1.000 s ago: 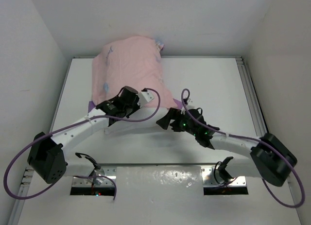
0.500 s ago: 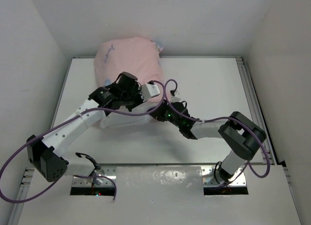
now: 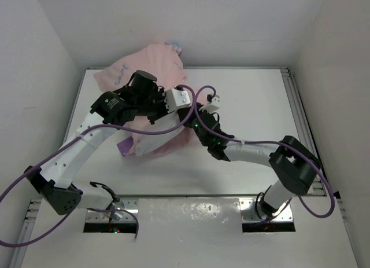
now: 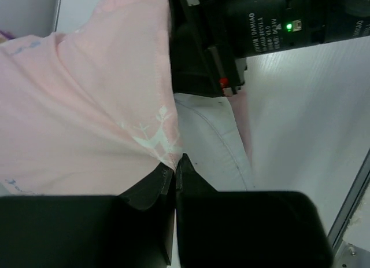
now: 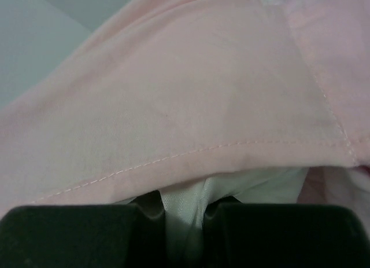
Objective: Put the pillow into the pillowcase
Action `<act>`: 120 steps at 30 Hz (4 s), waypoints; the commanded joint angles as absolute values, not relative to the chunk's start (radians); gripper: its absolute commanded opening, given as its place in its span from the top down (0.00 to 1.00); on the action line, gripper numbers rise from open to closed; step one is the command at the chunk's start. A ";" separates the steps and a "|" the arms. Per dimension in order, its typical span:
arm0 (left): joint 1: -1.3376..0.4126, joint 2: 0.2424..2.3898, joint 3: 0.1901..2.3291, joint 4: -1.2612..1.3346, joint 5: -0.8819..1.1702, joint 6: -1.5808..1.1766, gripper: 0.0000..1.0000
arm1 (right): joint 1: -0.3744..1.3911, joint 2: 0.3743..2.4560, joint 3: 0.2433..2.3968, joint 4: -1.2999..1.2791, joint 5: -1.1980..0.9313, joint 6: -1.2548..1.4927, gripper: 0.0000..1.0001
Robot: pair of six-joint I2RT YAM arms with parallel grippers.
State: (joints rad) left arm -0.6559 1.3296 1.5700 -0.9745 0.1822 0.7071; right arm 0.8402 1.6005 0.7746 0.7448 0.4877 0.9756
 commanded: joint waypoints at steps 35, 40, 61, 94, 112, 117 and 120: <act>-0.589 1.295 0.980 -0.350 -0.113 0.562 0.82 | 0.877 1.579 0.888 0.847 0.496 0.962 1.00; -0.549 1.296 1.086 -0.414 -0.077 0.477 1.00 | 0.845 1.545 0.880 0.786 0.473 0.963 1.00; -0.512 1.359 1.456 -0.589 -0.129 0.437 1.00 | 0.729 1.486 0.691 0.491 0.454 0.983 0.18; -0.492 1.448 1.204 -0.453 -0.298 0.465 1.00 | 0.768 1.375 0.337 1.150 -0.179 0.724 1.00; -0.529 1.341 1.562 -0.819 0.371 0.485 0.00 | 0.813 1.333 0.259 1.307 -0.065 0.864 1.00; -0.584 1.307 1.447 -0.873 0.474 0.516 0.59 | 0.824 1.350 0.275 1.324 -0.043 0.897 1.00; -0.617 1.327 1.329 -0.833 0.428 0.471 0.85 | 0.839 1.333 0.252 1.322 -0.009 0.899 1.00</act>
